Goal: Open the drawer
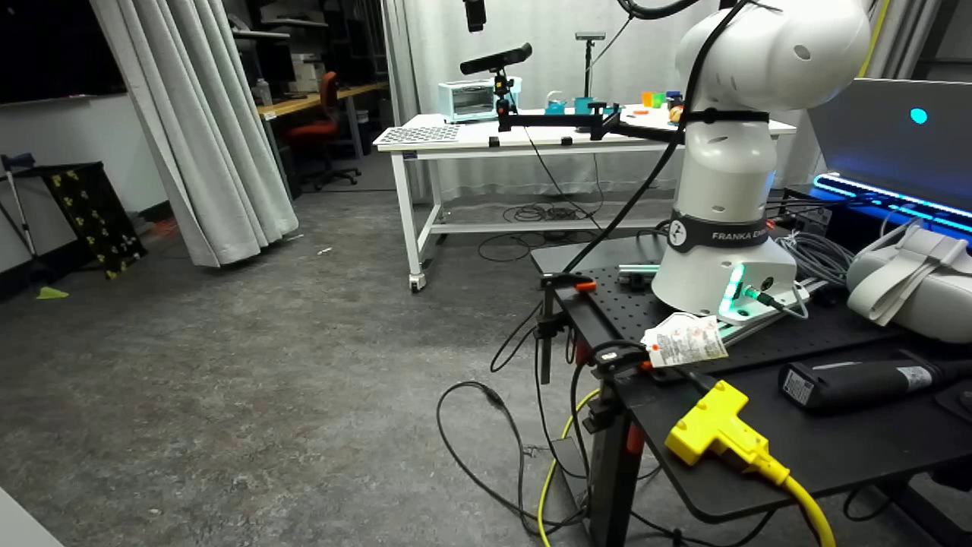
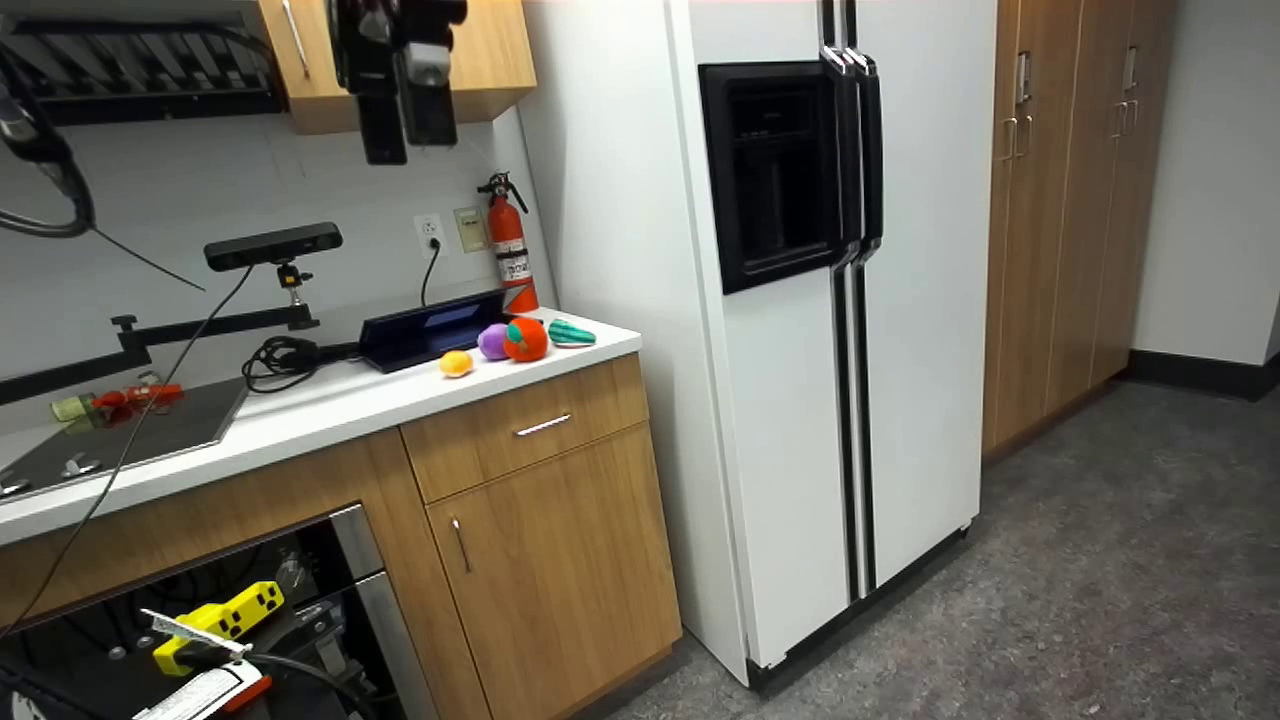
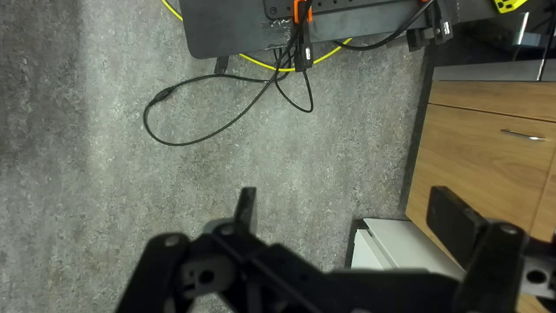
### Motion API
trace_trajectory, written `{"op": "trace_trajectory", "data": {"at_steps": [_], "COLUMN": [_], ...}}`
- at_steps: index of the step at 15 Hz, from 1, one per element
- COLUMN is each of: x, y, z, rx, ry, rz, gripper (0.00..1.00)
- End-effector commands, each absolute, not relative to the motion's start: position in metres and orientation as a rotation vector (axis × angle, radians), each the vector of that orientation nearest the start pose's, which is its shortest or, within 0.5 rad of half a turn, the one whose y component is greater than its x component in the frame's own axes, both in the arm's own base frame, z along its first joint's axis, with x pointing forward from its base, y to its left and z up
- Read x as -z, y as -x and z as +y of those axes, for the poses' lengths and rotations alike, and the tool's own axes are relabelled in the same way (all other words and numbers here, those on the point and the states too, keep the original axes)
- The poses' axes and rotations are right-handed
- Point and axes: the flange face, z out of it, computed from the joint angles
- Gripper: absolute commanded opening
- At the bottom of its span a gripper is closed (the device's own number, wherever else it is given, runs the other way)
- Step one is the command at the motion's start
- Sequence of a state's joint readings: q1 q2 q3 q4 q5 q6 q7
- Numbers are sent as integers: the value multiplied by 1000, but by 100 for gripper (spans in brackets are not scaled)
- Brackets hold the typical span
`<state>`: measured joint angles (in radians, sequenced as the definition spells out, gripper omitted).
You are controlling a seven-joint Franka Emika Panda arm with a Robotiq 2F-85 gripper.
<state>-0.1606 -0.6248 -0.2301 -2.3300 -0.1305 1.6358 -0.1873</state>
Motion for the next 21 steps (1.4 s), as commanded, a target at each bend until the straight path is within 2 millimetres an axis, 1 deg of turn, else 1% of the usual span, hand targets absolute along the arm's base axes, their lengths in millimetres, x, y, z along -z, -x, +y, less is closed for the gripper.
{"op": "trace_trajectory", "data": {"at_steps": [1, 7, 8, 9, 10, 13, 14, 15, 16, 18, 19, 21], "x": [-548, -548, -593, -596, -609, -642, -650, -657, -640, -649, -649, -648], "y": [-321, -321, -356, -360, -370, -405, -417, -429, -402, -421, -427, -431], "z": [-162, -162, -165, -165, -165, -158, -154, -151, -155, -150, -150, -152], "rx": [-121, -125, -114, -107, -79, -48, -52, -64, -9, -31, -37, -45], "ry": [3106, 3105, 3126, 3129, 3141, 3162, 3167, 3176, 3184, 3195, 3198, 3199], "rz": [221, 219, 217, 209, 198, 154, 136, 160, 166, 152, 150, 153], "gripper": [100, 100, 100, 100, 100, 100, 100, 100, 100, 100, 100, 100]}}
